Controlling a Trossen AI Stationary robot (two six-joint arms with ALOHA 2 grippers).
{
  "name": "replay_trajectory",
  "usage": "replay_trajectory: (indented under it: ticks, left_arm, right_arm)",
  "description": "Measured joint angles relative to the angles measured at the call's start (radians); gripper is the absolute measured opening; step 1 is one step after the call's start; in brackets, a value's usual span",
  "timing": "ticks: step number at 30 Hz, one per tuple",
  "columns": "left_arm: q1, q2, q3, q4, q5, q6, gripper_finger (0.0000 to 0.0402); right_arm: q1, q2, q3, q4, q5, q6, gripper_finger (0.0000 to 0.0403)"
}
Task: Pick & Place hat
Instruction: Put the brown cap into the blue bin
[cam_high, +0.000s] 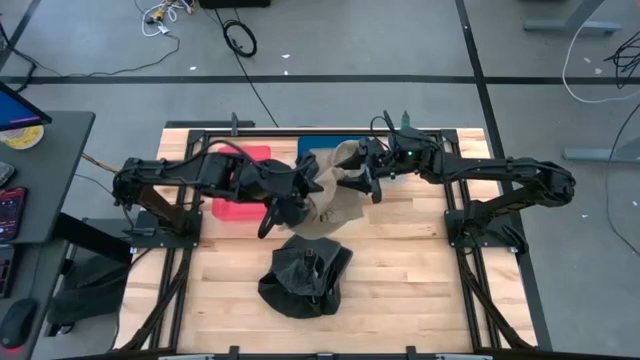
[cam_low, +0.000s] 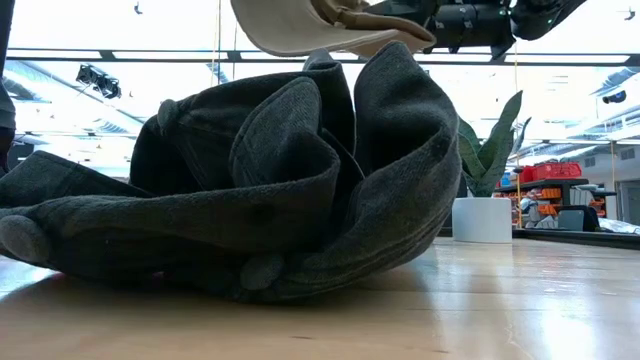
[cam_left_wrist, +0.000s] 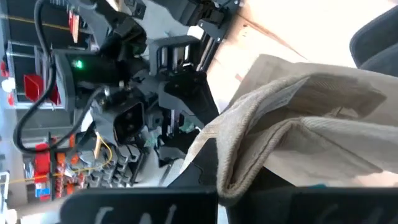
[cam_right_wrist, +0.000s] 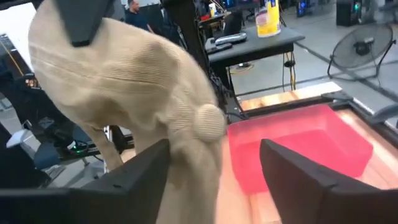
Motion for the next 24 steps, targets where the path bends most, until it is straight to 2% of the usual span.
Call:
replay_trajectory:
  ticks: [3,7,8,12,15,24]
  left_arm:
    - [0.001,0.000,0.000,0.001,-0.001,-0.026,0.0001]
    - [0.001,0.000,0.000,0.004,0.000,-0.104,0.0002]
    - [0.000,0.000,0.000,0.004,0.001,-0.137,0.0002]
    - [0.001,0.000,0.000,0.007,-0.003,-0.306,0.0009]
    - [0.000,0.000,0.000,0.029,-0.013,-0.408,0.0028]
    - [-0.009,0.000,0.024,0.056,-0.016,-0.753,0.0133]
  right_arm:
    - [0.017,0.000,0.000,0.047,0.000,-0.021,0.0171]
    - [0.037,0.000,0.000,0.065,-0.012,0.001,0.0032]
    - [0.039,0.000,0.000,0.062,-0.025,0.004,0.0018]
    - [0.052,-0.001,0.000,0.049,-0.027,0.031,0.0007]
    - [0.053,-0.007,0.000,0.041,-0.021,0.015,0.0005]
    - [0.028,-0.075,0.000,-0.032,-0.014,-0.029,0.0002]
